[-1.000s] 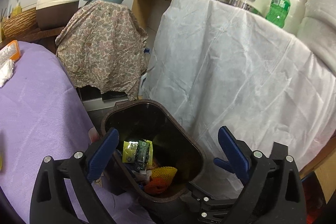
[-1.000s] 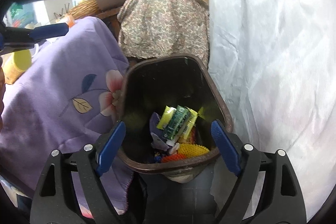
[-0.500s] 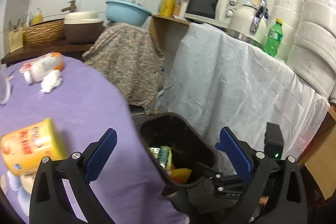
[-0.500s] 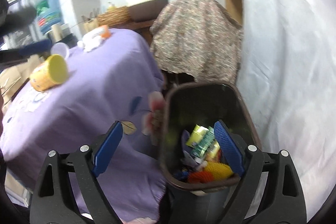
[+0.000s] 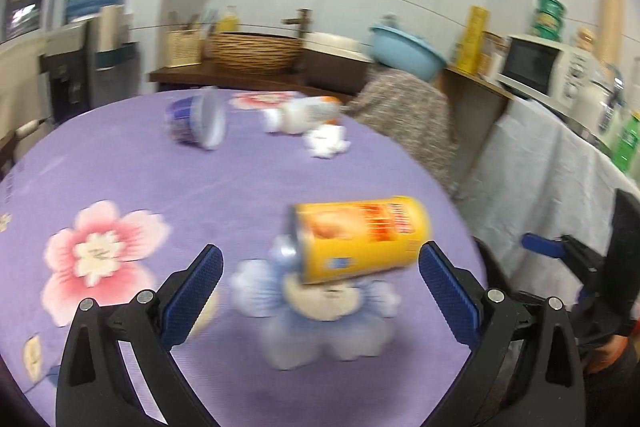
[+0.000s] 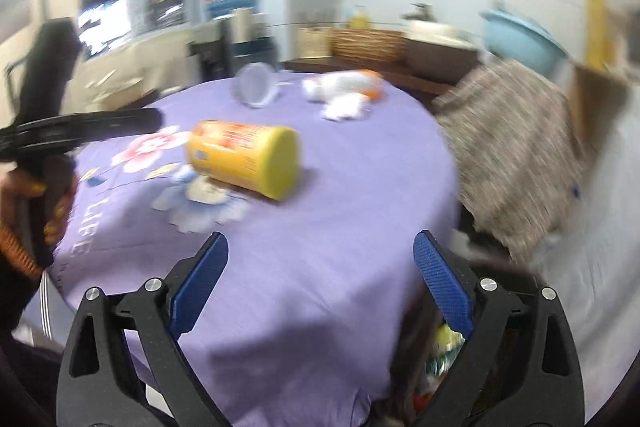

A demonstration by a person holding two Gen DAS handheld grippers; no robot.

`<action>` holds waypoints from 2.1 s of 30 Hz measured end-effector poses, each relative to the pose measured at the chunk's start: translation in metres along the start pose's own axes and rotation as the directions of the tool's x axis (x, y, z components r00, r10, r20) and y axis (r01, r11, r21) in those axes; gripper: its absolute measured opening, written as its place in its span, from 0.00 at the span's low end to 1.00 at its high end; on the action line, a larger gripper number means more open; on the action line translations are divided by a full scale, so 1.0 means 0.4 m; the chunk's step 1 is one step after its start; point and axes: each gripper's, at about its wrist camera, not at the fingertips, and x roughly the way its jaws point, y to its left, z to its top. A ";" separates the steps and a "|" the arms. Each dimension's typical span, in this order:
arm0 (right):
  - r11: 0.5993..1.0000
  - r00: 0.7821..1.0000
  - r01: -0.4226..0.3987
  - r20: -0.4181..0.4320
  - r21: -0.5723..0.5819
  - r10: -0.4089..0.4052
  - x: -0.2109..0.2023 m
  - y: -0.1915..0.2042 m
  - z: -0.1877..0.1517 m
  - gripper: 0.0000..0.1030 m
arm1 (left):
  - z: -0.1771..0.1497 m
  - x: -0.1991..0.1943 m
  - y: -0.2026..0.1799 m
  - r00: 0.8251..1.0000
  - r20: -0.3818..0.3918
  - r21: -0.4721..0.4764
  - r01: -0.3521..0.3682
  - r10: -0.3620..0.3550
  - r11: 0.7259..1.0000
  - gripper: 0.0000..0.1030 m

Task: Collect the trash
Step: 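Grasp the yellow chip can with the right gripper and lift it, then grasp the blue yogurt cup with the left gripper while the right gripper holds the can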

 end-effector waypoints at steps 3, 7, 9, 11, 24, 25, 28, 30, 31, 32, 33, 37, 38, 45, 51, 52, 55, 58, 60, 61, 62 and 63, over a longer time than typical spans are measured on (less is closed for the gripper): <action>0.991 0.998 -0.056 -0.026 -0.123 0.053 0.033 0.062 0.054 0.90 | 0.016 -0.003 0.080 0.996 0.022 -0.051 -0.083 0.084 0.995 0.94; 0.944 0.988 -0.145 -0.099 -0.298 0.121 0.086 0.152 0.121 0.91 | 0.062 0.021 0.138 0.992 0.031 -0.067 -0.124 0.126 0.990 0.94; 0.908 0.980 -0.184 -0.143 -0.376 0.140 0.116 0.197 0.144 0.91 | 0.086 0.049 0.148 0.992 0.023 -0.058 -0.120 0.121 0.991 0.94; 0.867 0.975 -0.207 -0.173 -0.454 0.143 0.143 0.237 0.164 0.91 | 0.098 0.070 0.155 0.992 0.020 -0.042 -0.126 0.127 0.991 0.94; 0.633 0.901 -0.313 -0.432 -0.708 -0.037 0.397 0.306 0.209 0.91 | 0.047 0.068 0.229 0.992 0.038 -0.134 -0.117 0.123 0.984 0.94; 0.620 0.895 -0.322 -0.443 -0.716 -0.047 0.408 0.311 0.208 0.91 | 0.046 0.065 0.232 0.991 0.039 -0.140 -0.118 0.125 0.983 0.94; 0.574 0.886 -0.337 -0.458 -0.746 -0.075 0.434 0.327 0.202 0.90 | 0.044 0.071 0.246 0.994 0.019 -0.167 -0.101 0.106 0.981 0.94; 0.553 0.875 -0.347 -0.474 -0.758 -0.101 0.448 0.336 0.195 0.78 | 0.041 0.072 0.254 0.994 0.012 -0.187 -0.103 0.107 0.977 0.94; 0.560 0.871 -0.355 -0.482 -0.749 -0.092 0.448 0.337 0.196 0.73 | 0.042 0.072 0.256 0.994 0.009 -0.189 -0.106 0.110 0.976 0.94; 0.569 0.870 -0.360 -0.487 -0.740 -0.083 0.447 0.337 0.200 0.67 | 0.041 0.073 0.256 0.994 0.007 -0.189 -0.108 0.111 0.976 0.94; 0.574 0.875 -0.343 -0.475 -0.743 -0.092 0.447 0.337 0.202 0.66 | 0.040 0.073 0.256 0.994 0.005 -0.189 -0.108 0.111 0.976 0.94; 0.609 0.898 -0.312 -0.436 -0.729 -0.062 0.424 0.324 0.222 0.65 | 0.037 0.074 0.253 0.994 0.000 -0.183 -0.107 0.109 0.977 0.94; 0.630 0.906 -0.303 -0.421 -0.715 -0.043 0.408 0.318 0.230 0.65 | 0.036 0.073 0.252 0.994 0.000 -0.178 -0.110 0.112 0.978 0.94; 0.772 0.948 -0.261 -0.304 -0.579 0.092 0.292 0.265 0.276 0.65 | 0.032 0.085 0.245 0.995 -0.025 -0.175 -0.097 0.095 0.980 0.94; 0.867 0.969 -0.227 -0.194 -0.443 0.155 0.207 0.219 0.265 0.65 | 0.089 0.122 0.211 0.994 -0.103 -0.095 -0.052 0.042 0.994 0.94; 0.875 0.970 -0.224 -0.182 -0.430 0.159 0.206 0.213 0.262 0.65 | 0.108 0.138 0.212 0.991 -0.121 -0.076 -0.065 0.055 0.995 0.94; 0.894 0.973 -0.220 -0.152 -0.391 0.173 0.182 0.210 0.245 0.65 | 0.169 0.189 0.233 0.980 -0.147 -0.049 -0.144 0.136 0.988 0.94; 0.909 0.979 -0.195 -0.129 -0.367 0.158 0.176 0.208 0.232 0.65 | 0.232 0.254 0.253 0.967 -0.144 -0.020 -0.217 0.212 0.976 0.94; 0.918 0.984 -0.168 -0.113 -0.359 0.136 0.168 0.208 0.222 0.65 | 0.267 0.322 0.265 0.942 -0.159 0.006 -0.299 0.297 0.954 0.91; 0.921 0.986 -0.160 -0.108 -0.355 0.129 0.163 0.208 0.219 0.65 | 0.275 0.341 0.270 0.938 -0.171 -0.001 -0.305 0.300 0.952 0.87; 0.924 0.987 -0.150 -0.100 -0.350 0.123 0.158 0.211 0.213 0.65 | 0.288 0.373 0.276 0.937 -0.191 -0.017 -0.302 0.294 0.953 0.85; 0.926 0.988 -0.147 -0.095 -0.349 0.122 0.152 0.213 0.208 0.64 | 0.297 0.395 0.278 0.932 -0.201 -0.019 -0.312 0.302 0.950 0.80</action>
